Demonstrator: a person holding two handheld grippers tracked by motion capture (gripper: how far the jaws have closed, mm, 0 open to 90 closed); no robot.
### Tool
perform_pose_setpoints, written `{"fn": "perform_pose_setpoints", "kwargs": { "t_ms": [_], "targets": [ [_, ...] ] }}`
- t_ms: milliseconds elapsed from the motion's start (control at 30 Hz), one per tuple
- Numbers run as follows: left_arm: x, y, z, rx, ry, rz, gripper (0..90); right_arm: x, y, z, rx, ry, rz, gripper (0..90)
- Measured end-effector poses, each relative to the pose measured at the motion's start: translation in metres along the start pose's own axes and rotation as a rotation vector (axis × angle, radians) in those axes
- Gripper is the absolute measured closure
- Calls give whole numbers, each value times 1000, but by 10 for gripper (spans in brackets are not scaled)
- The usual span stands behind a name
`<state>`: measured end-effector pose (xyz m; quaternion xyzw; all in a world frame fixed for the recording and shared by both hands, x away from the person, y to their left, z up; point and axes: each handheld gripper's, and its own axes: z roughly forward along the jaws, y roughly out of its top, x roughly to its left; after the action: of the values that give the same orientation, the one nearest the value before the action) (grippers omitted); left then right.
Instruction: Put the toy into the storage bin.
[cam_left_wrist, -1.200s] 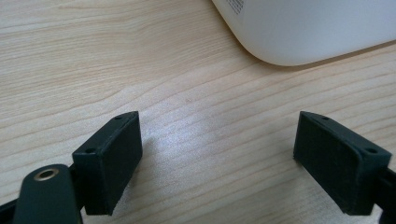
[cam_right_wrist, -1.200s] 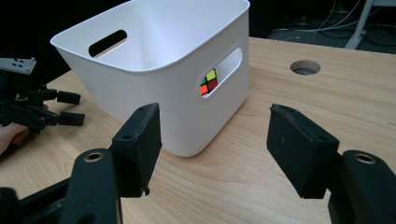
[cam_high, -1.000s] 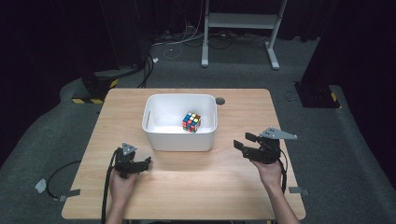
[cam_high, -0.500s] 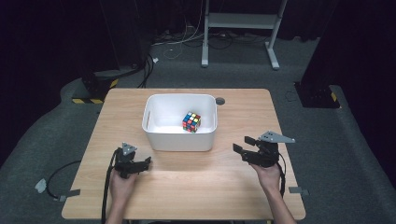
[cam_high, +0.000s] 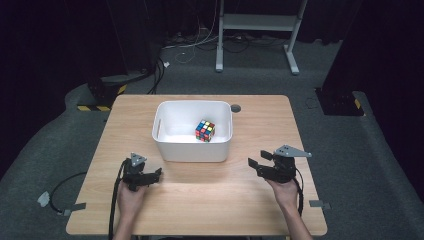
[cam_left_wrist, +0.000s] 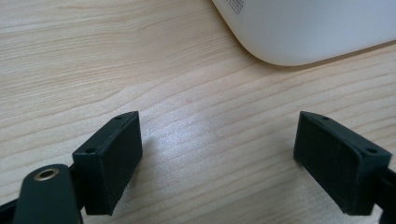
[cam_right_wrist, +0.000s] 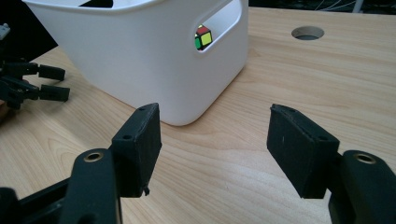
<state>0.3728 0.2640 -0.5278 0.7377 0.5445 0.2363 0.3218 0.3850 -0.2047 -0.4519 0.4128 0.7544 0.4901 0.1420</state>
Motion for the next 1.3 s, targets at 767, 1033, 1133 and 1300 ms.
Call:
{"fn": "perform_pose_setpoints", "kwargs": {
  "t_ms": [767, 1033, 1133, 1300],
  "targets": [
    [0, 0, 0, 2, 0, 2, 156, -6, -22, 15, 65, -71, -3, 349],
    [0, 0, 0, 2, 1, 3, 156, -10, -28, 20, 91, -113, 3, 350],
    [0, 0, 0, 2, 1, 2, 156, -13, -32, 23, 98, -132, 8, 350],
    [0, 0, 0, 2, 1, 2, 156, -16, -37, 28, 118, -163, 3, 351]
  ]
}}
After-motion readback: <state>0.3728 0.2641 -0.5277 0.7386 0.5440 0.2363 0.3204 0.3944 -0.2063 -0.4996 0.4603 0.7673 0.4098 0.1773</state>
